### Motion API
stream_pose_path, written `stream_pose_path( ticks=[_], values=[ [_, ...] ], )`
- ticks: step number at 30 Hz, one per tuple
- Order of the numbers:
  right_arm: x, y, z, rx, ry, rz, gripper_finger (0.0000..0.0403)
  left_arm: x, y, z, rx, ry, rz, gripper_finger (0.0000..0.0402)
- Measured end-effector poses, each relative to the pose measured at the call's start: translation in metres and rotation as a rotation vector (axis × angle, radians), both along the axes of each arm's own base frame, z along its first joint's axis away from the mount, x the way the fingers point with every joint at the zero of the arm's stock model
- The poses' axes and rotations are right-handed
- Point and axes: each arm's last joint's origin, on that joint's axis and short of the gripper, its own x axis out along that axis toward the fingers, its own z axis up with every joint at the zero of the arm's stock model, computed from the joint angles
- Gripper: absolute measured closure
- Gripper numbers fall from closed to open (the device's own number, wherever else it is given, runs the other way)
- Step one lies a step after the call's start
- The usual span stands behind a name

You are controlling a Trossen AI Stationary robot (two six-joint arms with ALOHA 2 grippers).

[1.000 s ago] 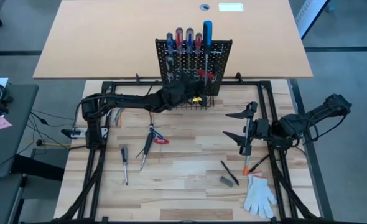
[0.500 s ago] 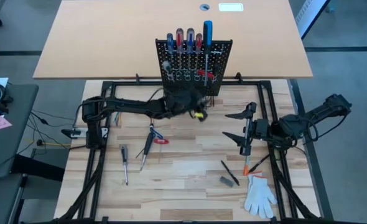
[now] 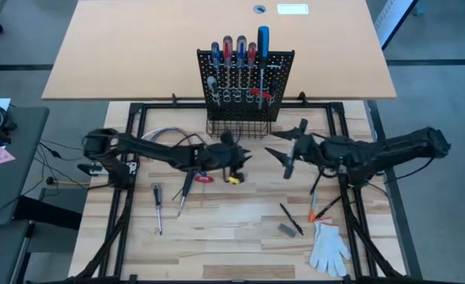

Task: Hang tools onto peg board
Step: Hang the black and blue screwdriver on the black peg board

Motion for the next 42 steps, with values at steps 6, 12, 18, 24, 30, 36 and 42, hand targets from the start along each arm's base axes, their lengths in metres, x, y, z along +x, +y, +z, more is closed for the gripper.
stream_pose_path(
  ticks=[6,12,18,24,30,36,42],
  values=[
    [0.026,-0.042,0.023,0.001,-0.060,-0.143,0.0272,-0.050,-0.002,-0.029,0.025,0.023,-0.020,0.0366],
    [0.049,-0.090,0.048,0.029,0.068,-0.249,0.0344,-0.080,-0.001,-0.062,-0.022,-0.013,-0.003,0.0378],
    [0.063,-0.118,0.049,0.049,0.184,-0.326,0.0376,-0.090,-0.001,-0.073,-0.040,-0.057,0.002,0.0380],
    [0.070,-0.138,0.032,0.048,0.251,-0.373,0.0389,-0.089,-0.001,-0.072,-0.040,-0.070,0.000,0.0380],
    [0.071,-0.130,0.035,0.011,0.262,-0.345,0.0390,-0.089,-0.001,-0.071,-0.043,-0.074,0.000,0.0380],
    [0.063,-0.096,0.056,-0.049,0.214,-0.247,0.0390,-0.089,-0.001,-0.071,-0.043,-0.073,0.000,0.0380],
    [0.052,-0.068,0.076,-0.071,0.127,-0.164,0.0389,-0.089,-0.001,-0.071,-0.044,-0.073,0.000,0.0380]
  ],
)
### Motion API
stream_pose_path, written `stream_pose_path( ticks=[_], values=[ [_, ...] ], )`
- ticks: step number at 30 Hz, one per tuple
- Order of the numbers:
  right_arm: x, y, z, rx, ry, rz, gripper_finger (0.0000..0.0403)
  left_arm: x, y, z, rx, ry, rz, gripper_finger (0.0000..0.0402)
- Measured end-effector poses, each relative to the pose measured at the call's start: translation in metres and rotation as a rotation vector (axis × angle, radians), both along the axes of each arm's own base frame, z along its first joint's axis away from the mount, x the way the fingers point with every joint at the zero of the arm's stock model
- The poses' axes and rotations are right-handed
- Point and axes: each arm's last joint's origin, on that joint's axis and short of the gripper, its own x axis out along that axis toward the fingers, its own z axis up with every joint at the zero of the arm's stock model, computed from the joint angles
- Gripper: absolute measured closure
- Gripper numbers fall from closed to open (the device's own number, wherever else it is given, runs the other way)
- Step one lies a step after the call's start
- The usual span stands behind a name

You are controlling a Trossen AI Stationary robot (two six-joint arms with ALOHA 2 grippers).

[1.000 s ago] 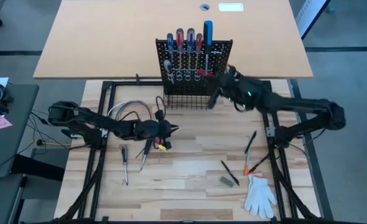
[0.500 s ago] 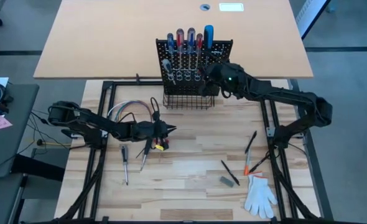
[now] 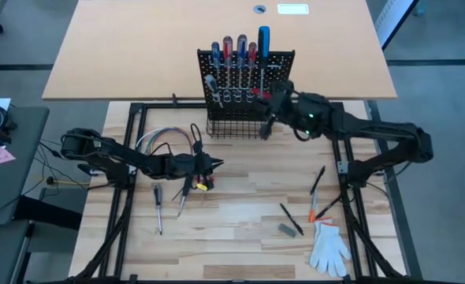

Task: Hang tools onto peg board
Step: Hang the black and blue screwdriver on the black peg board

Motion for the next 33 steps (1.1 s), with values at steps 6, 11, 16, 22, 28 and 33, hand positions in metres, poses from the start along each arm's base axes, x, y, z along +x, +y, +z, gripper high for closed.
stream_pose_path(
  ticks=[6,11,16,22,28,33],
  values=[
    [-0.010,-0.009,0.024,0.010,0.014,-0.048,0.0367,0.001,0.000,0.002,-0.001,-0.017,0.000,0.0380],
    [-0.003,-0.037,0.017,0.038,0.108,-0.138,0.0370,0.001,0.000,0.003,-0.001,-0.030,0.000,0.0380],
    [0.001,-0.066,-0.001,0.063,0.192,-0.226,0.0396,0.001,0.000,0.002,-0.001,-0.022,-0.001,0.0380],
    [0.006,-0.088,-0.011,0.070,0.212,-0.282,0.0394,0.001,0.000,0.002,-0.001,-0.021,-0.001,0.0380],
    [0.008,-0.089,-0.014,0.067,0.228,-0.281,0.0394,0.001,0.000,0.002,-0.001,-0.020,-0.001,0.0380],
    [0.005,-0.072,-0.005,0.051,0.205,-0.248,0.0393,0.001,0.000,0.002,-0.001,-0.020,-0.001,0.0380]
  ],
)
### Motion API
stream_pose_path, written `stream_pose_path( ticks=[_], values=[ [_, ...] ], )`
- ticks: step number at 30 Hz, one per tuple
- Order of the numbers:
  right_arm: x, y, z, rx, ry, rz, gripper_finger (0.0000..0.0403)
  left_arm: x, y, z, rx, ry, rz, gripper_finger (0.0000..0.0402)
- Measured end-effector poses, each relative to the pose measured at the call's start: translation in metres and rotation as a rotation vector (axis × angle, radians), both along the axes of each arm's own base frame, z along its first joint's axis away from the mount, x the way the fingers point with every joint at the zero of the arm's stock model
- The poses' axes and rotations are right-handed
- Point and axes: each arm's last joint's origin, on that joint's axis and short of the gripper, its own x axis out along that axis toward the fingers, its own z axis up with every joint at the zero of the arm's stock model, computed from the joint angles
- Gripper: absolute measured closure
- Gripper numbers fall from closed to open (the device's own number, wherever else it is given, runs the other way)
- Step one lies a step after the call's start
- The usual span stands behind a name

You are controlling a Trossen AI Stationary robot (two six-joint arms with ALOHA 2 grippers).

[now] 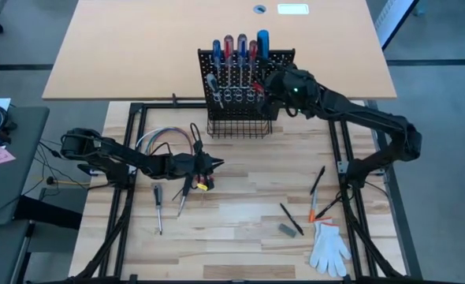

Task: Hang tools onto peg board
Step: Hang the black and blue screwdriver on the black peg board

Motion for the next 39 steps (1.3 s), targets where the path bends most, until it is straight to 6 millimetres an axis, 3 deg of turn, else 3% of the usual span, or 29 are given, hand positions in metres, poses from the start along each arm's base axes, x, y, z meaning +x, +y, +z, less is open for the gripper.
stream_pose_path(
  ticks=[5,9,15,19,23,28,34,39],
  values=[
    [-0.003,0.018,0.009,-0.011,-0.032,0.052,0.0388,0.000,0.000,0.000,-0.001,0.000,0.001,0.0380],
    [-0.002,0.034,0.014,-0.032,-0.027,0.110,0.0359,0.000,0.000,0.000,-0.005,-0.002,0.002,0.0380],
    [-0.006,0.054,0.026,-0.085,-0.068,0.188,0.0260,0.000,0.000,0.000,-0.007,-0.004,0.002,0.0380],
    [-0.017,0.060,0.050,-0.146,-0.173,0.197,0.0182,0.000,0.000,0.000,-0.007,-0.004,0.002,0.0380],
    [-0.031,0.043,0.078,-0.190,-0.251,0.092,0.0128,0.000,0.000,0.000,-0.007,-0.007,0.002,0.0380],
    [-0.048,0.008,0.098,-0.217,-0.296,-0.026,0.0107,0.000,0.000,0.001,-0.012,-0.016,0.004,0.0380],
    [-0.055,-0.038,0.103,-0.077,-0.356,0.143,0.0106,0.001,0.000,0.002,-0.012,-0.031,0.004,0.0380],
    [-0.048,-0.069,0.095,0.021,-0.305,0.194,0.0106,0.001,0.000,0.002,-0.012,-0.026,0.003,0.0380]
  ],
)
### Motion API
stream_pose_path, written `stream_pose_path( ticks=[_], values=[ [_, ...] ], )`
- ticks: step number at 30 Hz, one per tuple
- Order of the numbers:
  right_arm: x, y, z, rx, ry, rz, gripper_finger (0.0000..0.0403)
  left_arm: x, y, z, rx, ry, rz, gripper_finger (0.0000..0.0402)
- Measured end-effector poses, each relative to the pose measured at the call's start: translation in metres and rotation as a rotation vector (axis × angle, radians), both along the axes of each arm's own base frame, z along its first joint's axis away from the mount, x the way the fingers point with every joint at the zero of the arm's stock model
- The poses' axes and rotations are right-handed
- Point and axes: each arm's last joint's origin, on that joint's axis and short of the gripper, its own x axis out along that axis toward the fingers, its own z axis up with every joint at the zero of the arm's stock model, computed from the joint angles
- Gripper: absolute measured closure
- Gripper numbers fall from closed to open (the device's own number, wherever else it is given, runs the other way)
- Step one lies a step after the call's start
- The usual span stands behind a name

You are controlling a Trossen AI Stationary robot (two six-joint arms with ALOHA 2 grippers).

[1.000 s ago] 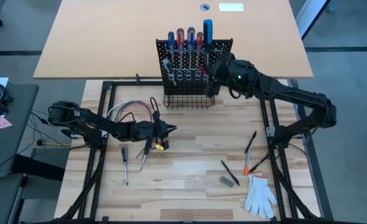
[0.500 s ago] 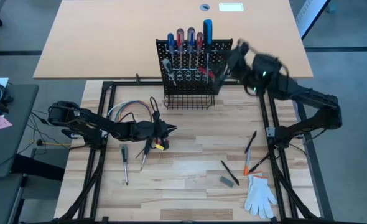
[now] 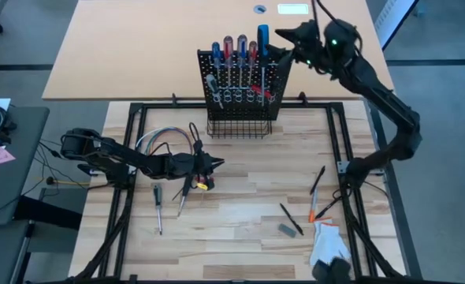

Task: Hang tools onto peg board
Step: Hang the black and blue screwdriver on the black peg board

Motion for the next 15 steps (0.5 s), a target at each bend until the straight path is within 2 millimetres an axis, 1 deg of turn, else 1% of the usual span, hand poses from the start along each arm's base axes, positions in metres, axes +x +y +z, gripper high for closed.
stream_pose_path(
  ticks=[8,11,15],
  values=[
    [0.008,-0.029,-0.017,0.081,0.038,0.129,0.0110,0.000,-0.001,0.000,-0.009,0.004,-0.027,0.0380],
    [0.012,-0.036,-0.024,0.117,0.041,0.179,0.0111,0.000,-0.001,0.000,-0.009,0.003,-0.027,0.0380],
    [0.014,-0.038,-0.028,0.126,0.047,0.194,0.0113,0.000,-0.001,0.000,-0.010,0.004,-0.028,0.0380]
  ],
)
